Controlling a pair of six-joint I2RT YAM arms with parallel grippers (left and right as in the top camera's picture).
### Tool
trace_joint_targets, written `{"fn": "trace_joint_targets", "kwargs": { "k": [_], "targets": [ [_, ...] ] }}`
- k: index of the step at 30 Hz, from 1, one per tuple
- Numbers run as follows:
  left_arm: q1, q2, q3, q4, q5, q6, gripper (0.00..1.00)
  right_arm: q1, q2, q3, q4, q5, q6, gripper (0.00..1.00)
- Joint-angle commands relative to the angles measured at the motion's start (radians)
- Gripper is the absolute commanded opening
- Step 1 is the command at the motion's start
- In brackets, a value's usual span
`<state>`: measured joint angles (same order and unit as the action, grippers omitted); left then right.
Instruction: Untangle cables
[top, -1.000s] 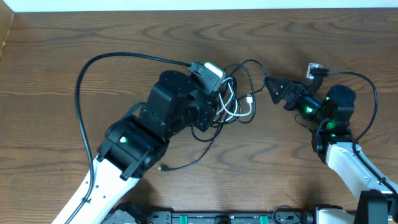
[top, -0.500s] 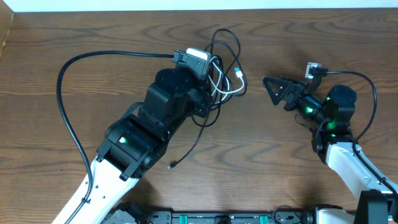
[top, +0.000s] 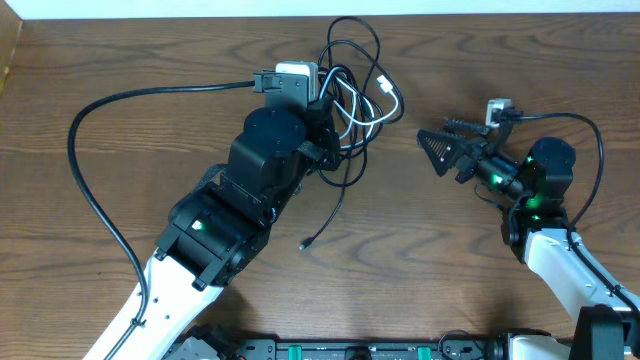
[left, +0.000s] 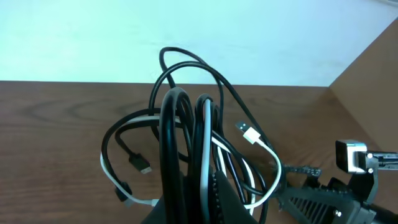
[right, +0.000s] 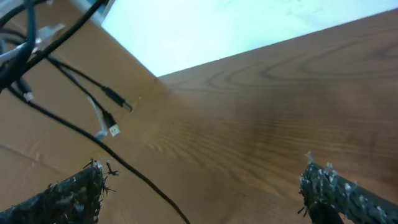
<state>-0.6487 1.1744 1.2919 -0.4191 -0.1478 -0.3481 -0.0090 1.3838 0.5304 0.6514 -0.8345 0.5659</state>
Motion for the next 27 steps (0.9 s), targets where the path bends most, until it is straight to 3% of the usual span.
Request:
{"fn": "trace_joint_targets", "kwargs": {
  "k": [1,7,13,20,27],
  "targets": [
    [0.005,-0.012,0.021,0.016,0.091,0.009,0.08,0.004,-0.005,0.010,0.003,-0.048,-0.071,0.99],
    [0.059,-0.012,0.021,0.051,0.388,0.125,0.08,0.004,-0.005,0.010,0.003,-0.048,-0.074,0.99],
    [0.229,-0.012,0.021,0.055,0.726,0.166,0.08,0.004,-0.005,0.010,0.003,-0.048,-0.075,0.99],
    [0.383,0.001,0.021,0.116,1.289,0.269,0.08,0.004,-0.005,0.010,0.051,-0.125,-0.093,0.99],
    [0.387,0.011,0.021,0.115,1.463,0.357,0.08,0.025,-0.005,0.010,0.154,-0.190,-0.094,0.99]
  ]
}}
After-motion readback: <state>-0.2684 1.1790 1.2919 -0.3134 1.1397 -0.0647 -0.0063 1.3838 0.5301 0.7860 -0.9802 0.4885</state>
